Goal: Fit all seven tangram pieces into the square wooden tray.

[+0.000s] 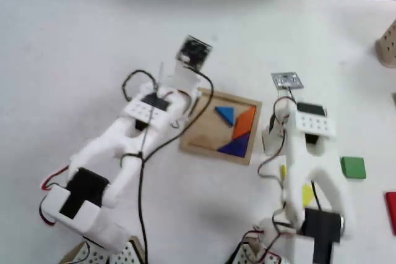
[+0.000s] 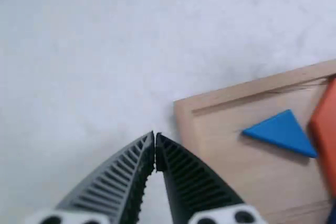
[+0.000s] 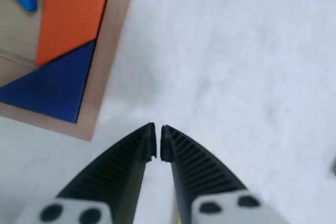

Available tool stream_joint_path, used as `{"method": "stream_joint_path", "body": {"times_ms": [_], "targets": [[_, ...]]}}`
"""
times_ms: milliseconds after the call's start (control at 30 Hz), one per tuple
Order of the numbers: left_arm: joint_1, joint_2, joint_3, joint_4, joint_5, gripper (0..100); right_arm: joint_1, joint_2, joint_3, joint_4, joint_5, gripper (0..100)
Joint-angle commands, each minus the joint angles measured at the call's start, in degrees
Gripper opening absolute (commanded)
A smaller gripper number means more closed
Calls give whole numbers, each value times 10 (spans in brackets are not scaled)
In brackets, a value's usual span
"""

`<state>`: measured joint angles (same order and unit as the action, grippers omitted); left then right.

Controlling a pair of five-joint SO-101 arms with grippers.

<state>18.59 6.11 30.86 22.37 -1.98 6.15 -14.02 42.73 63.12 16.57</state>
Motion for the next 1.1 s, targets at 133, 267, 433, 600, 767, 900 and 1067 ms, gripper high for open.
{"method": "stream_joint_path", "body": {"times_ms": [133, 267, 433, 600, 767, 900, 1067], "targets": [[136, 73, -60, -17, -16, 22, 23, -125, 71, -37, -15, 21], [138, 82, -68, -18, -18, 23, 51, -131, 70, -51, -48, 22], [138, 85, -67, -19, -18, 24, 49, -131, 70, -52, -48, 22], [138, 115, -68, -72, -18, 23, 47, -128, 71, -52, -48, 22], [128, 117, -69, -94, -14, 23, 47, -126, 71, -53, -48, 22], [124, 110, -69, -97, -14, 23, 44, -126, 71, -53, -48, 22], [105, 106, -87, -99, -13, 23, 38, -126, 72, -53, -47, 22]]}}
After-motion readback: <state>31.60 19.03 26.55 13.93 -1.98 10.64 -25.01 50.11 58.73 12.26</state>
